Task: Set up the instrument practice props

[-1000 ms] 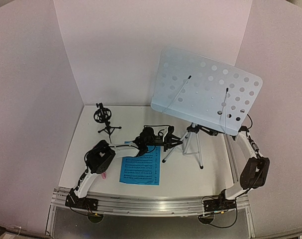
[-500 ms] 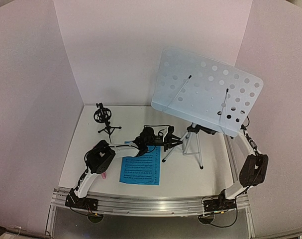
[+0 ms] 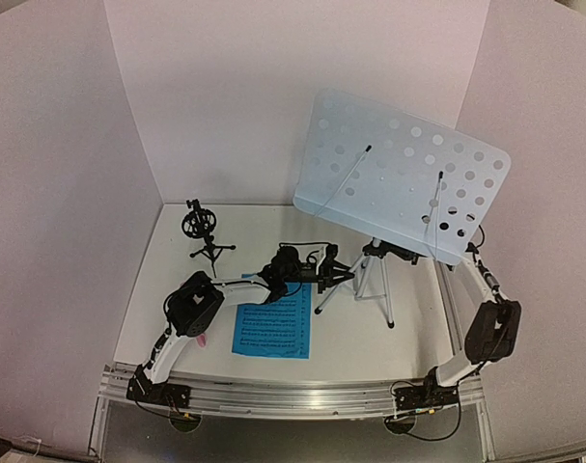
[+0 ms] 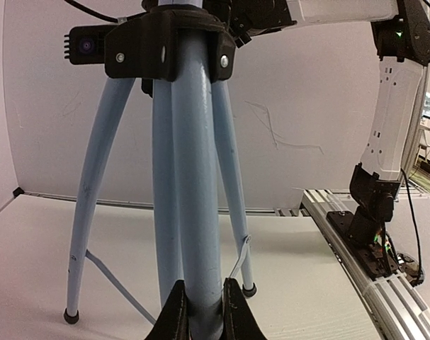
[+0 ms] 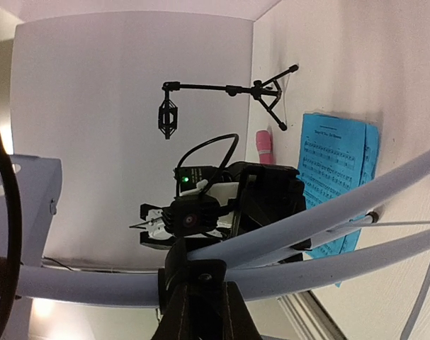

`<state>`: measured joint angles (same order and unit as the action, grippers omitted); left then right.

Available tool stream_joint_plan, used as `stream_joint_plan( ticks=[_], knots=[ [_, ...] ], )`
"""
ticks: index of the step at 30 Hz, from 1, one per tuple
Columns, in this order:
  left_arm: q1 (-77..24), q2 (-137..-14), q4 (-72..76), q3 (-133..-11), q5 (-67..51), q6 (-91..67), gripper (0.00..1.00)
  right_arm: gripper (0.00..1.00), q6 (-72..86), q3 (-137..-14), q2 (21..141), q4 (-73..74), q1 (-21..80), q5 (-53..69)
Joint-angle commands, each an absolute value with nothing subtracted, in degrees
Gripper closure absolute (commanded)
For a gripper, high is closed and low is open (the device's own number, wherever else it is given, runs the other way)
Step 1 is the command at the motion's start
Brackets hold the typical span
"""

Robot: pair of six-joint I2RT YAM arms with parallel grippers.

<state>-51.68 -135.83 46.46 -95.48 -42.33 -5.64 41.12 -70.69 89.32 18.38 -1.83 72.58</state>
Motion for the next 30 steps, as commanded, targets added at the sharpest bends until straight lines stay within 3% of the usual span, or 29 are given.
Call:
stream_joint_plan(
  ticks=[1,4,9,14,19,23,30],
  knots=[
    [-51.24,-136.11,44.01,-93.89,-40.35,4.27,1.0,1.0,58.88,-68.34,87.64,20.42,-1.01,64.99],
    [-51.24,-135.94,44.28,-93.64,-40.43,4.28,1.0,0.97,64.62,-68.9,87.46,20.48,-0.98,63.53],
    [-51.26,-135.6,45.9,-92.83,-40.58,3.27,1.0,0.69,65.37,-72.24,87.12,20.64,-0.97,62.7],
    [-51.24,-134.64,46.88,-91.38,-41.49,2.46,1.0,0.61,63.21,-71.33,87.06,20.82,-1.3,61.77],
    [-51.32,-134.79,48.04,-90.74,-39.95,1.22,1.0,0.45,61.46,-70.47,84.6,21.18,-2.93,59.71],
    [-51.42,-135.64,49.01,-90.85,-37.97,-1.46,1.0,0.39,56.14,-70.2,82.15,22.27,-4.74,58.19],
    [-52.48,-136.53,49.85,-90.76,-34.16,-4.43,1.0,0.37,47.71,-69.23,81.03,28.76,-6.66,52.3]
  ],
)
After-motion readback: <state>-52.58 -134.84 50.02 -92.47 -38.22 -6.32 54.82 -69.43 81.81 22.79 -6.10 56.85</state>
